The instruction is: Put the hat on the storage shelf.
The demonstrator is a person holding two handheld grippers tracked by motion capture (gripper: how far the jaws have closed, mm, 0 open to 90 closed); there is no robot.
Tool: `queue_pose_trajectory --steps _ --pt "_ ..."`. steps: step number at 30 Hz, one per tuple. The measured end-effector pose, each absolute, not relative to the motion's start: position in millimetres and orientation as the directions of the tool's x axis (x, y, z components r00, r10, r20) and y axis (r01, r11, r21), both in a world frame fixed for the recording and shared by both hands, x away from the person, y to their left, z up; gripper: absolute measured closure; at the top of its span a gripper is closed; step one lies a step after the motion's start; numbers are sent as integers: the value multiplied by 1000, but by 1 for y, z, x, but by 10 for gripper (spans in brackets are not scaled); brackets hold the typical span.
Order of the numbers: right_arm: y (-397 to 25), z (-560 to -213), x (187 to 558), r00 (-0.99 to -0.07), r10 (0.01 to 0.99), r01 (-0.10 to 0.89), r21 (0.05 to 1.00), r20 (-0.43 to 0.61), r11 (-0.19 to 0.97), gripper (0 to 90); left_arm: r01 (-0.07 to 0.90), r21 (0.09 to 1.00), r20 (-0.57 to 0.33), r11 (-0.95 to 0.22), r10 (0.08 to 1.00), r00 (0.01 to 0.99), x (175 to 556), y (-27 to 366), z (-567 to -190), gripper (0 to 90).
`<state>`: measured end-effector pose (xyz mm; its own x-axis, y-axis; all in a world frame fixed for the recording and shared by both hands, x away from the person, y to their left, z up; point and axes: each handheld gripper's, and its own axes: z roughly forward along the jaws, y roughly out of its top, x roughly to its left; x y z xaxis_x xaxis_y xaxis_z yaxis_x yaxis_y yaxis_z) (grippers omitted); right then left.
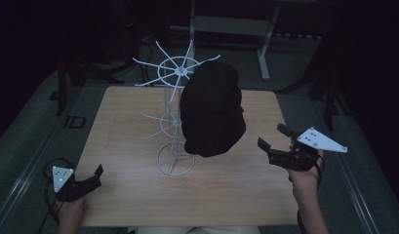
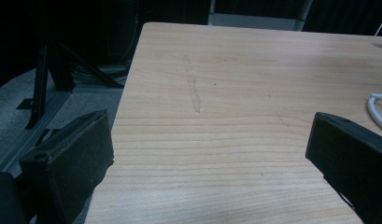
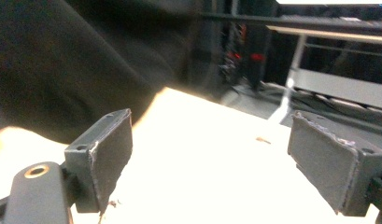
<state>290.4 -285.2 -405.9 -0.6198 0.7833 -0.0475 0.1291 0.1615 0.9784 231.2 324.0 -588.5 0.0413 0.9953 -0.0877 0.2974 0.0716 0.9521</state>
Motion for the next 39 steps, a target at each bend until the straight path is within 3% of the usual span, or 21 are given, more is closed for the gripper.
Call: queue_pose_trajectory --steps 5,6,13,20,30,39 --pt "-292 -425 297 -598 799 151 970 -63 189 139 297 952 -88 71 995 42 231 324 -589 14" --pt "-300 -447 304 -575 816 184 962 -61 201 139 297 952 -87 71 995 41 231 324 -589 14" --pt "-319 -484 312 -521 853 249 951 -30 186 139 298 952 -86 70 995 42 231 324 -589 14" --pt "-343 -528 317 -417 907 336 917 -60 215 134 297 952 -87 70 995 42 231 324 -588 14" --pt "-368 -555 311 -251 960 386 897 -123 216 103 297 952 -88 72 995 41 231 324 -589 14" --pt "-380 -564 302 -175 972 391 895 -157 215 103 298 952 -86 70 995 41 231 324 -588 14"
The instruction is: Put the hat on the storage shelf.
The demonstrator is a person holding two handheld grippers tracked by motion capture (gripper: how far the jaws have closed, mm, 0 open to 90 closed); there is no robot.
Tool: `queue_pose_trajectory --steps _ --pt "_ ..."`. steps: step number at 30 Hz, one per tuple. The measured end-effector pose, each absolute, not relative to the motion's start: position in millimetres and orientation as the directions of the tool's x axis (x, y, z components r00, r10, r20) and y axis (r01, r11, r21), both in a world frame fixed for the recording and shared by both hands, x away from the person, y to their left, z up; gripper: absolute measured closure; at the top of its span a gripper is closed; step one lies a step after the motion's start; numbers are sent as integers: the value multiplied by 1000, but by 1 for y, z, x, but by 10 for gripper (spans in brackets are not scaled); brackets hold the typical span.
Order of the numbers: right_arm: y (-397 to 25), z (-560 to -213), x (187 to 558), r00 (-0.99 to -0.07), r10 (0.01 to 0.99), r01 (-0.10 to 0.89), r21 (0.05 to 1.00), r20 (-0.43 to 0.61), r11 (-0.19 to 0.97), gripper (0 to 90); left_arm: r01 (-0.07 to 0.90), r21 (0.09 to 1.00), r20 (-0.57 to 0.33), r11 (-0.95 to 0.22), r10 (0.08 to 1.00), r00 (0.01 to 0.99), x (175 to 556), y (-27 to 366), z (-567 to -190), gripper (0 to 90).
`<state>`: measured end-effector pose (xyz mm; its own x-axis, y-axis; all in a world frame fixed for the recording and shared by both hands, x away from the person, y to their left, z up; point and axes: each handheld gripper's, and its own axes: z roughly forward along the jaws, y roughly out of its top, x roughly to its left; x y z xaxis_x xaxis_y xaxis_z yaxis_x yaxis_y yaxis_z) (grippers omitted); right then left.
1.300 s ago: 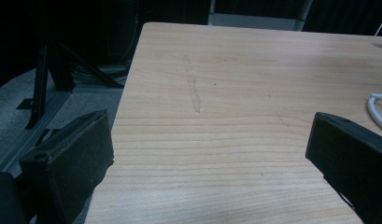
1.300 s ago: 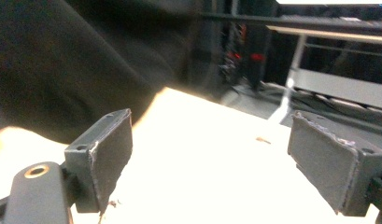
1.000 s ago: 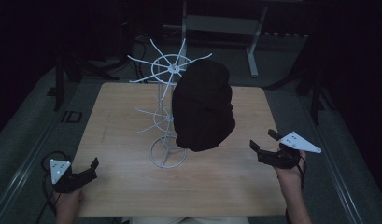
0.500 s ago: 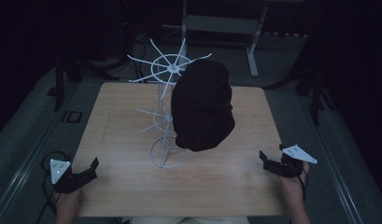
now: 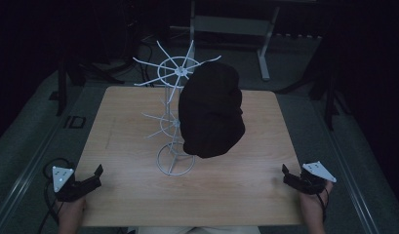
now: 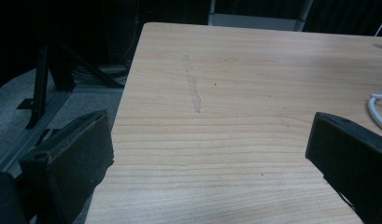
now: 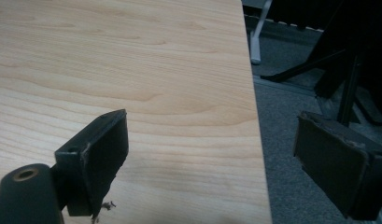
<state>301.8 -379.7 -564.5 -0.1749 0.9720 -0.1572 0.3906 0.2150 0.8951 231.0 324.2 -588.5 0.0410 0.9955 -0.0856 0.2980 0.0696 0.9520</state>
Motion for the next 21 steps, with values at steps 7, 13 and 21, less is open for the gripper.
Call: queue_pose_trajectory --steps 7,13,21 --pt "-386 -569 297 -127 977 381 901 -169 206 103 297 952 -88 72 995 42 231 324 -589 14" --pt "-390 -572 298 -123 979 383 903 -160 195 103 297 952 -88 71 995 42 231 324 -589 14" --pt "-393 -572 298 -122 981 381 906 -150 186 109 298 952 -87 70 995 42 231 324 -589 14"
